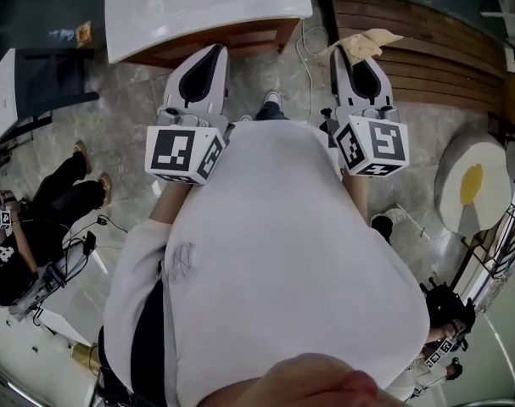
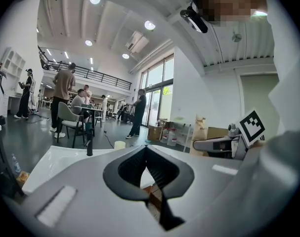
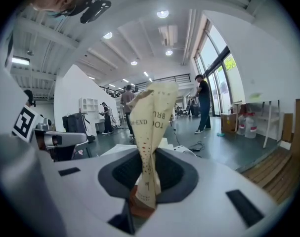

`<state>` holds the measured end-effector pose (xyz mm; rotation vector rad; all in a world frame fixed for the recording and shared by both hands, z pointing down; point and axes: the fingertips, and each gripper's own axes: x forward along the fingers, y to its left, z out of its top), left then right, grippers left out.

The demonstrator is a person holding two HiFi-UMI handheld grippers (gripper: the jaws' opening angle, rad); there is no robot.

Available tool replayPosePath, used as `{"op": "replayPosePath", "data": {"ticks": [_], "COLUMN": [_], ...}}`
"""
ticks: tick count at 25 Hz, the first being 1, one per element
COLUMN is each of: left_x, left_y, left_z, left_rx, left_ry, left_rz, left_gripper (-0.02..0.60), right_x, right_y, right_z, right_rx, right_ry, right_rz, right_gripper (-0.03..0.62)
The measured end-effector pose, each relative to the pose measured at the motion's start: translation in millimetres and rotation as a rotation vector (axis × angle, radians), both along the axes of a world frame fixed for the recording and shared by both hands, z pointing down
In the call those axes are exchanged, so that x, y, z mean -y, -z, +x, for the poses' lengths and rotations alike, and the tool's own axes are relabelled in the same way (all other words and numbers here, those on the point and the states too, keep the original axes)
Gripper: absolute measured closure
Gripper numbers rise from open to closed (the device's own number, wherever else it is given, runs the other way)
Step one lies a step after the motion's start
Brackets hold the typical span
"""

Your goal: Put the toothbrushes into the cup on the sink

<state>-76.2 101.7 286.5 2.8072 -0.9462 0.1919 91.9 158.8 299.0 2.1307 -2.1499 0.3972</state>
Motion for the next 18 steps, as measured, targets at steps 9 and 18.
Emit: {"op": "replayPosePath", "data": {"ticks": [9,18], "left_x": [27.3,36.3], "left_y": [-1.0,-10.8], "left_z": [17.4,30.9], "left_rx": [0.015,0.028], "left_ry": [0.054,0.080], "left_rz": [0.016,0.002], "left_gripper": [0.597,0.597], "right_x": [34.5,48.0], "right_y": [-11.4,-16.8], "right_z": [24.2,31.8], "right_rx": [0.015,0.026], "right_ry": [0.047,0.094], "right_rz": [-0.005,-0.020], "right_gripper": [0.533,0.533]}}
